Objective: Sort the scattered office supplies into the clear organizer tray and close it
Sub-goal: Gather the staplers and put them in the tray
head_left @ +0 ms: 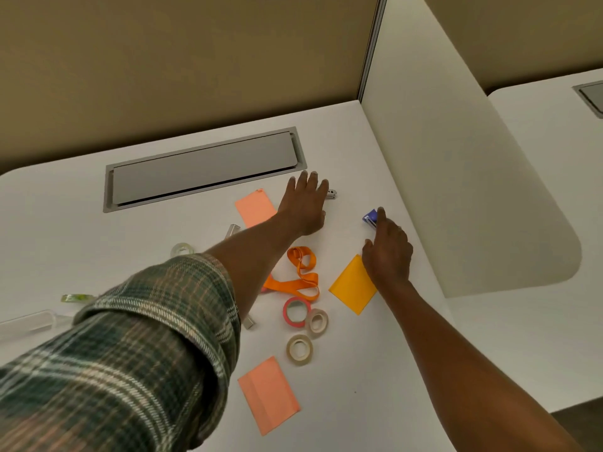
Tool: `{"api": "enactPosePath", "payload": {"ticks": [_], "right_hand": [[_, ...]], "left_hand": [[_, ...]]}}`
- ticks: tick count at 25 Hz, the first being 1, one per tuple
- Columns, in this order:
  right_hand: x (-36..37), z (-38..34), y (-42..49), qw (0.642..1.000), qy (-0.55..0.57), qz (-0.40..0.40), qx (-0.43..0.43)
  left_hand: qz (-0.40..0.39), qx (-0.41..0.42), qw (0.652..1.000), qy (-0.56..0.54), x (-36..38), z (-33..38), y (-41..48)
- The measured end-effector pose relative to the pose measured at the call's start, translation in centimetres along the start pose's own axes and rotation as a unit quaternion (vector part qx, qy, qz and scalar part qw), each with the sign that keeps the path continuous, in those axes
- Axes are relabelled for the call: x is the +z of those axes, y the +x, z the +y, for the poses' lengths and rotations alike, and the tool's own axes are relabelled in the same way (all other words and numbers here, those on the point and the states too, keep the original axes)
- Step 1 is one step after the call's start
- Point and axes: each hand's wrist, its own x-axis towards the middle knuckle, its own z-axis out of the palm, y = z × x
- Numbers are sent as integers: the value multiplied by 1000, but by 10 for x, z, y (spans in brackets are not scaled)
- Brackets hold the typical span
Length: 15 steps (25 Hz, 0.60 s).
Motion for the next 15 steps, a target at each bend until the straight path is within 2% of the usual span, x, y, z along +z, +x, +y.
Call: {"api": "enactPosePath", "payload": {"ticks": [3,9,15], "right_hand": [[3,2,2,1000,4,11,13],[12,8,-1,999,10,50,-11],[-1,12,-1,999,37,18,-26]], "left_hand": [[-12,-17,1000,12,-4,6,6],[44,-62,997,-24,7,13,-13],[34,-103,989,-104,15,5,-40]]}}
